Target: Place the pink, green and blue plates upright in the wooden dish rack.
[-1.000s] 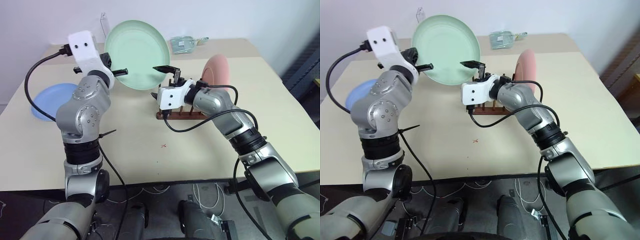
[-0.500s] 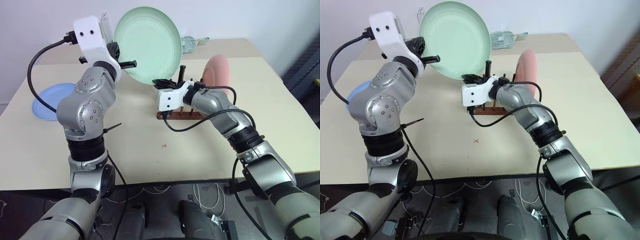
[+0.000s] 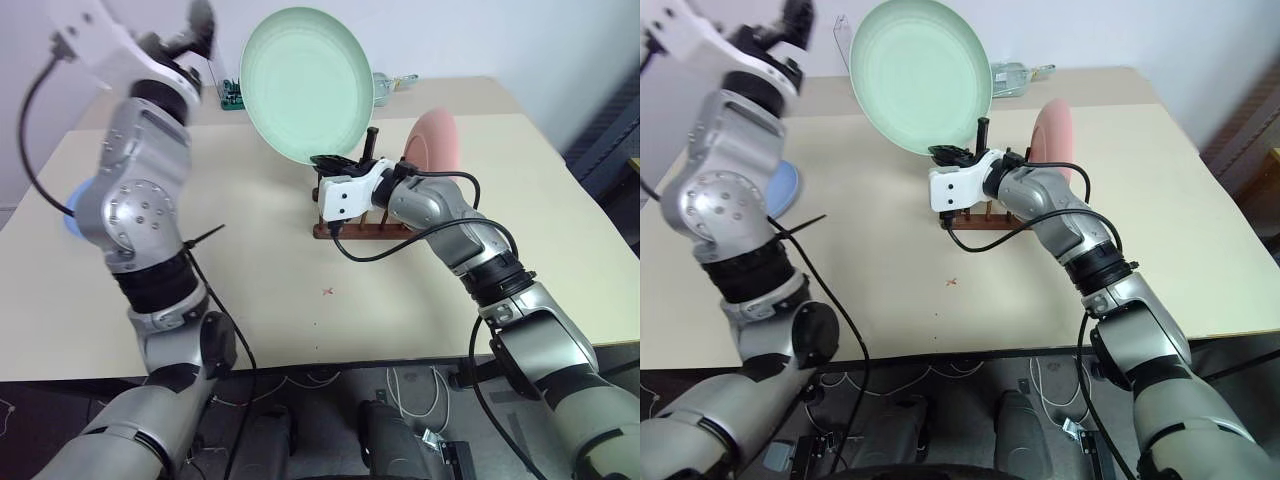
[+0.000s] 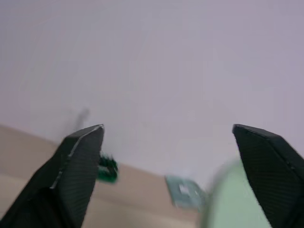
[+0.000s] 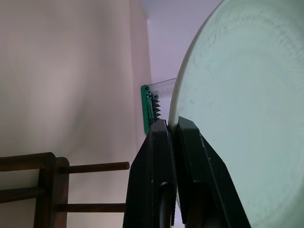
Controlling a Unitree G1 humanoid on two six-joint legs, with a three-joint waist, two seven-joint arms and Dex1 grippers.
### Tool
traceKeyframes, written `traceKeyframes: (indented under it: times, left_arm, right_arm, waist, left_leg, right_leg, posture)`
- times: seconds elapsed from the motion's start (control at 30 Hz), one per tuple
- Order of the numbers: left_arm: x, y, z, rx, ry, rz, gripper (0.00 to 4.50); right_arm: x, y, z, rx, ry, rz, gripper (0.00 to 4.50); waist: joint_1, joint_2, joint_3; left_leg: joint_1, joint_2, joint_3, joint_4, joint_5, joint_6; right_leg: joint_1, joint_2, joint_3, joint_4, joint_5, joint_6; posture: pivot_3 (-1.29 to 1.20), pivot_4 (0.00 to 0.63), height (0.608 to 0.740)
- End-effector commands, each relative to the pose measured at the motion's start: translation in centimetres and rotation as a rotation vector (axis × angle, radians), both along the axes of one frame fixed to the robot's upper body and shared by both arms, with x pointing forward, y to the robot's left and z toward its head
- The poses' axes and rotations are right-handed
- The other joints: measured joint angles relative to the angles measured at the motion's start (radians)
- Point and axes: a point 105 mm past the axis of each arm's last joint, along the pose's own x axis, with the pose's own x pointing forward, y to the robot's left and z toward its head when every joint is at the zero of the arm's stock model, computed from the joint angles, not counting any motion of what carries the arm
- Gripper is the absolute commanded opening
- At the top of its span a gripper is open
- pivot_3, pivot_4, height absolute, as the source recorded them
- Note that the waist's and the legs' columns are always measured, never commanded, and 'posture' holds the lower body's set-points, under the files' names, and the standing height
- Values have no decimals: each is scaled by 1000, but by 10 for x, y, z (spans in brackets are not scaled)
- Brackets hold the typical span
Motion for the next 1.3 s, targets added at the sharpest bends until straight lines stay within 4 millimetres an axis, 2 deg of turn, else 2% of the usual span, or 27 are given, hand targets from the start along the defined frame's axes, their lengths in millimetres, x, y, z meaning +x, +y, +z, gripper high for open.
traceKeyframes:
  times: [0.03,0.1,0.2,0.23,0.27,0.37,0.47,0.53,0.6,0.77,0.87,1.17,1.3]
  left_arm:
    - [-3,39,-8,116,25,135,4464]
    - [-1,45,-17,170,55,146,4464]
    - [5,48,-64,343,158,59,4464]
    - [6,42,-84,401,202,1,4464]
    - [5,33,-99,472,222,-56,4464]
    - [-1,14,-125,578,249,-173,4464]
    - [-22,-26,-156,627,248,-416,4464]
    - [-41,-55,-177,664,256,-595,4464]
    - [-53,-72,-192,690,278,-712,4464]
    - [-78,-98,-202,700,259,-913,4464]
    - [-80,-102,-202,698,256,-939,4464]
    - [-81,-111,-201,691,243,-961,4464]
    - [-82,-112,-200,691,239,-964,4464]
  right_arm:
    - [-20,-7,33,143,0,88,0]
    - [-25,-9,34,161,33,110,0]
    - [-46,-16,43,300,178,206,0]
    - [-51,-20,47,383,255,229,0]
    - [-56,-23,50,461,352,254,0]
    - [-74,-24,55,584,549,338,0]
    - [-90,-36,80,851,747,462,0]
    - [-88,-47,78,953,868,451,0]
    - [-85,-53,68,973,936,398,0]
    - [-74,-64,62,1096,1042,347,0]
    - [-71,-67,63,1143,1086,356,0]
    - [-37,-81,63,1277,1165,282,0]
    - [-30,-84,60,1294,1198,269,0]
  waist:
    - [-2,0,0]
    - [0,0,0]
    - [3,0,0]
    - [2,0,0]
    - [3,0,0]
    - [8,0,0]
    - [6,1,0]
    - [7,1,0]
    - [8,2,0]
    - [6,4,1]
    - [6,4,1]
    - [6,4,1]
    - [6,4,1]
  left_leg:
    - [0,0,0,0,0,0]
    - [0,0,0,0,0,0]
    - [0,0,0,0,0,1]
    - [0,0,0,0,0,1]
    - [0,0,0,0,-1,1]
    - [0,0,-2,1,-3,5]
    - [-1,1,-3,0,-3,6]
    - [0,1,-3,0,-3,6]
    - [0,2,-2,-1,-4,6]
    - [0,3,1,0,-4,6]
    - [0,4,2,0,-4,7]
    - [0,4,3,0,-4,7]
    - [0,4,4,0,-4,7]
  right_leg:
    - [0,0,0,0,0,0]
    - [0,0,0,0,0,0]
    - [1,0,0,0,0,0]
    - [1,0,0,0,0,0]
    - [1,0,0,-1,0,0]
    - [1,0,0,0,0,-1]
    - [1,0,0,0,1,-1]
    - [1,0,0,0,0,-1]
    - [1,0,0,0,0,-2]
    - [0,1,0,0,0,-2]
    - [0,1,0,0,1,-2]
    - [0,1,0,0,1,-2]
    - [0,1,0,-1,1,-2]
  posture:
    - [0,150,740]
    - [0,150,740]
    - [0,150,740]
    - [0,150,740]
    - [0,150,740]
    - [0,150,740]
    - [0,150,740]
    - [0,150,740]
    - [0,150,740]
    - [0,150,740]
    - [0,150,740]
    - [0,150,740]
    - [0,150,740]
